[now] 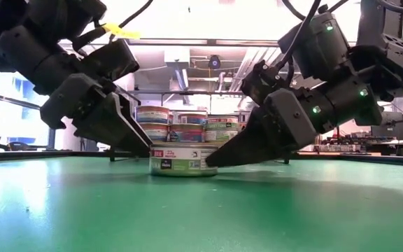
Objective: Stack canned seafood by type on shelf
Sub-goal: Stack the green tuna can on top of the other green tuna can
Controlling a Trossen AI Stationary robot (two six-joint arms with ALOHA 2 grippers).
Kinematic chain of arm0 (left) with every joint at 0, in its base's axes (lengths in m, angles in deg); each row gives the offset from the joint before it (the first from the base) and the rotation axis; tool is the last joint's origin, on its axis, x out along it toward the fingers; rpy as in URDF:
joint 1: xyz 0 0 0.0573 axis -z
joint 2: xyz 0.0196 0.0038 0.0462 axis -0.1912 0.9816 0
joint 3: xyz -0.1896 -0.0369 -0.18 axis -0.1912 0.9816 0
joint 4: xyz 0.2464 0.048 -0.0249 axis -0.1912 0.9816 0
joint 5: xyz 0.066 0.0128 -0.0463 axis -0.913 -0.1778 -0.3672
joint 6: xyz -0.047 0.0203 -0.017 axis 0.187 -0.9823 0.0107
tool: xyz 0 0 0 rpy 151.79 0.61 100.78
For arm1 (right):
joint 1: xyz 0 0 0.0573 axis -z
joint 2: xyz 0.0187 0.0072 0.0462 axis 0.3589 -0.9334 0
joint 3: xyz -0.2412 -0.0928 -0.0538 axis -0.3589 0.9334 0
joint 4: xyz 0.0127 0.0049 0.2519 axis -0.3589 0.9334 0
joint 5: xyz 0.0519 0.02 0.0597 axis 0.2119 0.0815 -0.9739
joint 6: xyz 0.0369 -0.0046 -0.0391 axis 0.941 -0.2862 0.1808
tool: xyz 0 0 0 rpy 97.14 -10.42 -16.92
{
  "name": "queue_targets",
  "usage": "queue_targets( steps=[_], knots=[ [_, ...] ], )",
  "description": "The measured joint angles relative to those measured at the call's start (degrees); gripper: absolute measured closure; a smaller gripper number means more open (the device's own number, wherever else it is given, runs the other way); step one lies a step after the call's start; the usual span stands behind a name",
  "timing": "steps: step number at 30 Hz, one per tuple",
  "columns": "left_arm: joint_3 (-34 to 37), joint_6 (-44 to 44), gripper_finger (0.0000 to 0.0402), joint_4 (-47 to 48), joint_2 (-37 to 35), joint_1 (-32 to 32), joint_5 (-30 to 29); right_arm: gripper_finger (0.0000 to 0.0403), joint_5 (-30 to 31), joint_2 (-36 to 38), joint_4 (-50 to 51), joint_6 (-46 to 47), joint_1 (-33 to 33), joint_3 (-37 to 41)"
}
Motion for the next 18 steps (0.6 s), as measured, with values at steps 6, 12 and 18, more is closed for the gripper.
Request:
queue_targets(
  steps=[6, 12, 18],
  knots=[
    [0.1, 0.15, 0.0186, -1.26, 0.37, -0.04, 2.08, 0.0112, -0.02, 0.0, -2.97, 0.13, 0.07, -0.11],
    [0.3, -0.39, 0.0212, -2.36, 0.37, -0.22, 2.93, 0.0112, -1.21, -0.01, 1.43, -0.15, 0.07, -3.22],
    [0.41, 0.07, 0.0221, -2.53, 0.73, -0.2, 2.88, 0.0112, -0.87, 0.04, 7.39, -0.24, 0.07, -6.03]
  ],
)
